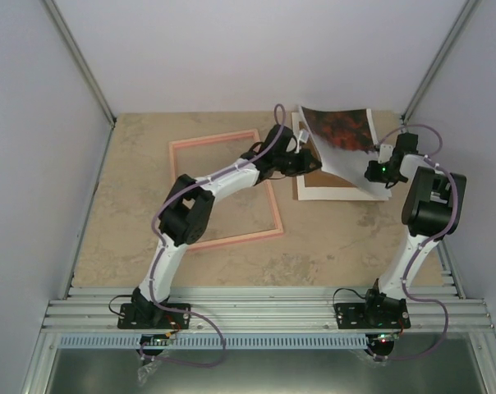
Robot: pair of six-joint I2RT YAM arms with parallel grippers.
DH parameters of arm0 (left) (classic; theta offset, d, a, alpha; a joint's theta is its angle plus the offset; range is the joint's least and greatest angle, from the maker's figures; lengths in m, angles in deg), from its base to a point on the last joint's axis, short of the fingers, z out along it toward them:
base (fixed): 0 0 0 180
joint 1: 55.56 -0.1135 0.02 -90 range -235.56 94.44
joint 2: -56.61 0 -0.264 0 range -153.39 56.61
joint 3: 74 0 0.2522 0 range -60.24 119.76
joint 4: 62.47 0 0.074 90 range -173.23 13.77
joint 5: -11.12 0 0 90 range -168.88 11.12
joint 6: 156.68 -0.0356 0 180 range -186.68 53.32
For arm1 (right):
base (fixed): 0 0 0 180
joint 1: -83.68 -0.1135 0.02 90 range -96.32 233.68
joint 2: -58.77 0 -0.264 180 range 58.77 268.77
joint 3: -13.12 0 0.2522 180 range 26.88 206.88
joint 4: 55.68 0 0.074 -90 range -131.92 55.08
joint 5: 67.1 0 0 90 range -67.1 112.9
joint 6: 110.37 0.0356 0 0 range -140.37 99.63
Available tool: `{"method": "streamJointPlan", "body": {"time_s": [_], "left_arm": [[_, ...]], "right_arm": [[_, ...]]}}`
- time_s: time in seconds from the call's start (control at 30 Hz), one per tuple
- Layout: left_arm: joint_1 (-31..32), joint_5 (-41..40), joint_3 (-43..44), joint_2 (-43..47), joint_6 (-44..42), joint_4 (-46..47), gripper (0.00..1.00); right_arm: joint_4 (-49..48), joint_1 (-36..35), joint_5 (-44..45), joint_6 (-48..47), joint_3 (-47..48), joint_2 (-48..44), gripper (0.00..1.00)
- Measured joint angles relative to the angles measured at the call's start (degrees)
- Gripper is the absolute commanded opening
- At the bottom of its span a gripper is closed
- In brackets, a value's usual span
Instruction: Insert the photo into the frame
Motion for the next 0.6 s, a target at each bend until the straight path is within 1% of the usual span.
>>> {"method": "streamJointPlan", "body": {"time_s": [0.17, 0.37, 0.5, 0.6], "left_arm": [[-1.7, -1.3, -1.1, 5.5, -6.9, -6.4, 0.00], [-5.0, -2.1, -3.3, 8.8, -14.8, -15.0, 0.00], [-9.5, -3.1, -5.3, 11.1, -19.9, -22.6, 0.00], [-12.5, -5.7, -5.8, 13.5, -24.2, -27.5, 0.00]], "right_arm": [[-0.2, 0.3, 0.3, -0.2, 0.3, 0.2, 0.17], [-0.5, 0.3, 0.7, -0.9, 0.4, 0.2, 0.17], [-0.3, 0.5, 2.1, -1.8, 0.7, 0.3, 0.17], [0.3, 1.0, 3.3, -2.3, 1.5, 0.6, 0.17]]}}
